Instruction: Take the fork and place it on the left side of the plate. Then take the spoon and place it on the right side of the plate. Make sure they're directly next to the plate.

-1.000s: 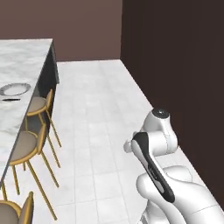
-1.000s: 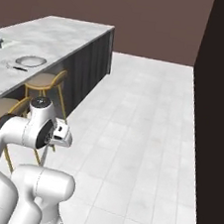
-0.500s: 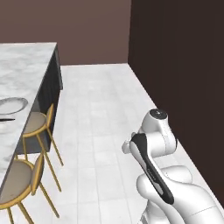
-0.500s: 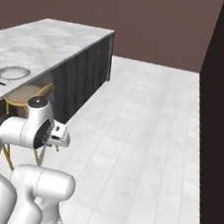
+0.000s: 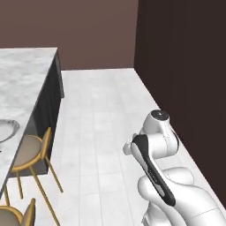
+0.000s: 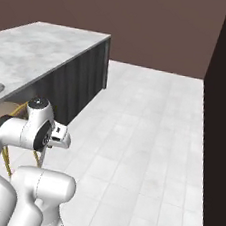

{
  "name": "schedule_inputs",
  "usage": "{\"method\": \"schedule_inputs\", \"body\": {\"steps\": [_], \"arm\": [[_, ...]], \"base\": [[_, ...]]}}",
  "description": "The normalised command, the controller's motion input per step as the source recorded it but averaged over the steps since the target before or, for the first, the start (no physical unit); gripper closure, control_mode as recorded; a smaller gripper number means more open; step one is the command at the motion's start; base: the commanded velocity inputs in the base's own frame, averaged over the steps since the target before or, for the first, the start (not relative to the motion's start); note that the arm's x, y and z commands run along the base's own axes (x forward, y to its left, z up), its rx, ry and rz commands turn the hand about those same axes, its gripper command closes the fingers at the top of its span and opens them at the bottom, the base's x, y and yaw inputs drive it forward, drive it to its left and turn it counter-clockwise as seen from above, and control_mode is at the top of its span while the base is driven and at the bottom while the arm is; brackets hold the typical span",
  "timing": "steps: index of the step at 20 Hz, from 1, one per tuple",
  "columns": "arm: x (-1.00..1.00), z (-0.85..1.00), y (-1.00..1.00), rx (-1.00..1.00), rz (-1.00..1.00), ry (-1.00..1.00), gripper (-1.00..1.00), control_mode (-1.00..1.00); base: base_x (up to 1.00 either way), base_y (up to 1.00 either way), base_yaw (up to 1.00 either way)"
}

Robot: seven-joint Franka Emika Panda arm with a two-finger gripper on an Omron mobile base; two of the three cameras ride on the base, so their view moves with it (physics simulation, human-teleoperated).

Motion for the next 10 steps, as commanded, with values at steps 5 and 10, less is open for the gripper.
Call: {"method": "schedule_inputs", "body": {"steps": [5,10], "arm": [[0.00,0.00,0.00,0.00,0.00,0.00,1.00,1.00],[0.00,0.00,0.00,0.00,0.00,0.00,1.00,1.00]], "base": [[0.94,0.03,0.16],[0.93,0.01,0.25]]}}
